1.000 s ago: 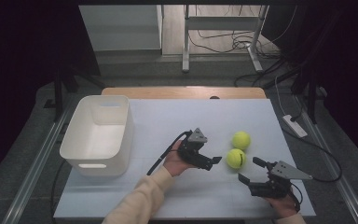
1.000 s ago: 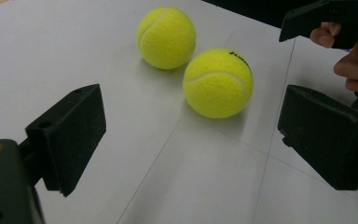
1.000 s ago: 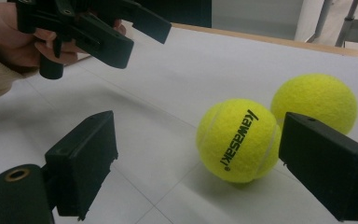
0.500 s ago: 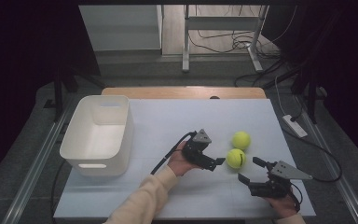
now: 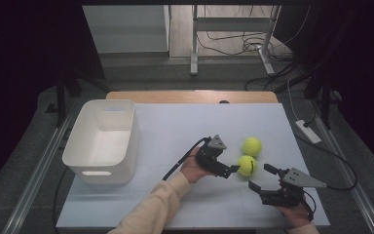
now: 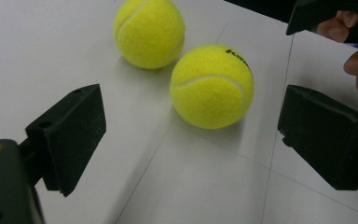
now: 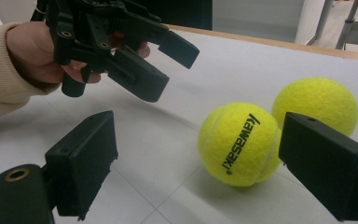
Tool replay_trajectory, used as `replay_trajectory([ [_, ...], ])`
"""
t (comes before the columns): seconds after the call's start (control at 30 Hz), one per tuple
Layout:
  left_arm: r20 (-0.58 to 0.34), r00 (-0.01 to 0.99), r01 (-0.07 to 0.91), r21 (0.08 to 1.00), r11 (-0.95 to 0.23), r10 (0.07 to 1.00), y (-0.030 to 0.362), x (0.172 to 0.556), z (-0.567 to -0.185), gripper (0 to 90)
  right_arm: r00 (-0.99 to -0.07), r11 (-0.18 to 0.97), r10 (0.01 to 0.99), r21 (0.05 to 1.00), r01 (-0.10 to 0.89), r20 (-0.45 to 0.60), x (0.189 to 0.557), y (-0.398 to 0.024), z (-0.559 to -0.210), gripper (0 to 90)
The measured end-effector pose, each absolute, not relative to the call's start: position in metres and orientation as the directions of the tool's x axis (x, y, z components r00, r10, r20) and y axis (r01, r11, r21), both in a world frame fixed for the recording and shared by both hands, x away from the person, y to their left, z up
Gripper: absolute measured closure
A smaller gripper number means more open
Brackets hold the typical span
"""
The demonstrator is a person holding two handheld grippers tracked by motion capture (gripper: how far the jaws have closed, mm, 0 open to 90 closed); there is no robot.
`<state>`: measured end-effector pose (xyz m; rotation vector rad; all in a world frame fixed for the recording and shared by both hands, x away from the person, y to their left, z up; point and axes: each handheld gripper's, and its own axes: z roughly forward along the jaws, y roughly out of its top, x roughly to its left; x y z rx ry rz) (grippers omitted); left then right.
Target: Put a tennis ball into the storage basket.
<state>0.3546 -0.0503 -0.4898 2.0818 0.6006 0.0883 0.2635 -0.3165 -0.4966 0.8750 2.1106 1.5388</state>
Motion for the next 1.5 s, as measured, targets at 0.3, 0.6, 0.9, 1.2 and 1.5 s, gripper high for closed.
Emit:
replay_trajectory([
  [0.3,-0.166,0.881,0.381,0.805,-0.454,0.444,-0.056,0.357,-0.492,8.9,-0.731,0.199,0.680,0.946,0.257,0.056,0.263,-0.317,-0.496,11.4],
  [0.6,-0.163,0.890,0.371,0.802,-0.468,0.426,-0.064,0.359,-0.494,8.9,-0.732,0.196,0.679,0.947,0.256,0.057,0.262,-0.317,-0.496,11.4],
  [0.9,-0.162,0.897,0.361,0.805,-0.470,0.411,-0.072,0.360,-0.496,8.9,-0.734,0.195,0.677,0.948,0.252,0.056,0.262,-0.317,-0.496,11.4],
  [1.2,-0.170,0.899,0.366,0.799,-0.478,0.404,-0.079,0.361,-0.502,8.9,-0.736,0.194,0.674,0.948,0.253,0.059,0.262,-0.317,-0.496,11.3],
  [1.5,-0.172,0.904,0.363,0.792,-0.490,0.391,-0.089,0.364,-0.507,8.9,-0.738,0.188,0.672,0.949,0.253,0.064,0.262,-0.317,-0.496,11.2],
])
